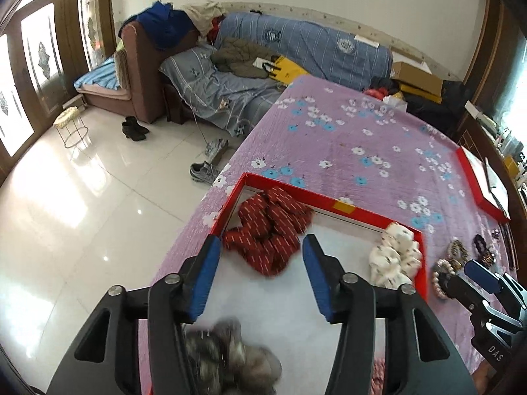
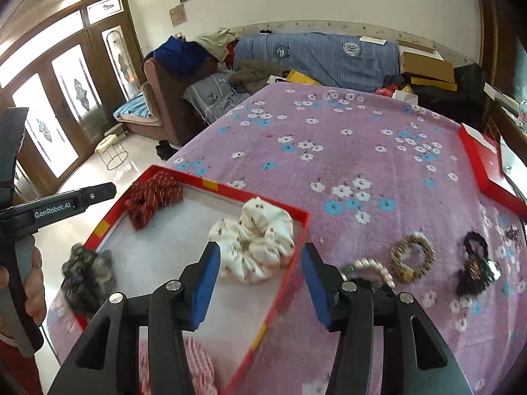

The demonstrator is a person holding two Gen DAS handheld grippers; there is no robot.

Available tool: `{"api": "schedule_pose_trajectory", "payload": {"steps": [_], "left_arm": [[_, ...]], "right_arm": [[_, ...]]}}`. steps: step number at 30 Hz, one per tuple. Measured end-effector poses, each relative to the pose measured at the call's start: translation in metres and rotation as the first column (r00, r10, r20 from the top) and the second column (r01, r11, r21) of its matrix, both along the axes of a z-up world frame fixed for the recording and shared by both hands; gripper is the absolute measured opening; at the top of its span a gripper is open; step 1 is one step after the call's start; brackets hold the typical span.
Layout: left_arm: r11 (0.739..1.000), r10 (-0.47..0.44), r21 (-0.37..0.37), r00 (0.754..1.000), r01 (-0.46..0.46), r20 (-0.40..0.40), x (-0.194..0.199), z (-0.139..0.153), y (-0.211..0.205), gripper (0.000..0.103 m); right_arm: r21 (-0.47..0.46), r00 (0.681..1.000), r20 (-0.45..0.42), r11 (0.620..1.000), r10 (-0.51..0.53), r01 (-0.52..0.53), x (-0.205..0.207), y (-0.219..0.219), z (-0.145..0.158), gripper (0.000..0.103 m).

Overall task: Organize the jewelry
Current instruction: 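Carry both scrunchies into the red tray and open both tools, then reach both tools toward the black claw clips and bracelets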

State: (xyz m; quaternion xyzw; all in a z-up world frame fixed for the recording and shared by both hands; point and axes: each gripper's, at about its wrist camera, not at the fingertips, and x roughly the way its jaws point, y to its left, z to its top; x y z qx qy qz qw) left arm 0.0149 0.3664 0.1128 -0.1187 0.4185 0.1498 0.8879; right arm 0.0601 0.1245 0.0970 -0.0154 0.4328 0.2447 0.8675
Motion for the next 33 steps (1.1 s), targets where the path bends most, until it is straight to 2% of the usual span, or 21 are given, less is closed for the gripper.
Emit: {"api": "schedule_pose_trajectory", "payload": {"steps": [6, 13, 15, 24, 33], "left_arm": [[1.000, -0.028, 0.016, 0.997, 0.027, 0.072, -0.046, 0.020, -0.043, 0.061], [0.995, -0.093, 0.037, 0.989, 0.089, 0.112, -0.076, 0.029, -0.102, 0.063], [0.993, -0.117, 0.035, 0.986, 0.114, 0.115, -0.082, 0.028, -0.119, 0.065], [0.978, -0.207, 0.042, 0.976, 0.205, 0.065, -0.093, 0.010, -0.184, 0.068], [0.973, -0.231, 0.032, 0.972, 0.230, 0.034, -0.085, -0.001, -0.211, 0.068]], "right_arm": [[0.018, 1.000, 0.003, 1.000, -0.022, 0.022, -0.032, -0.038, 0.006, 0.059], [0.032, 0.998, 0.005, 0.997, -0.070, 0.070, -0.069, -0.085, 0.011, 0.061], [0.017, 0.996, 0.019, 0.996, -0.089, 0.088, -0.081, -0.102, 0.010, 0.064], [-0.017, 0.983, 0.031, 0.983, -0.182, 0.182, -0.110, -0.173, -0.002, 0.066], [0.000, 0.951, -0.019, 0.952, -0.308, 0.308, -0.116, -0.247, -0.015, 0.066]]}}
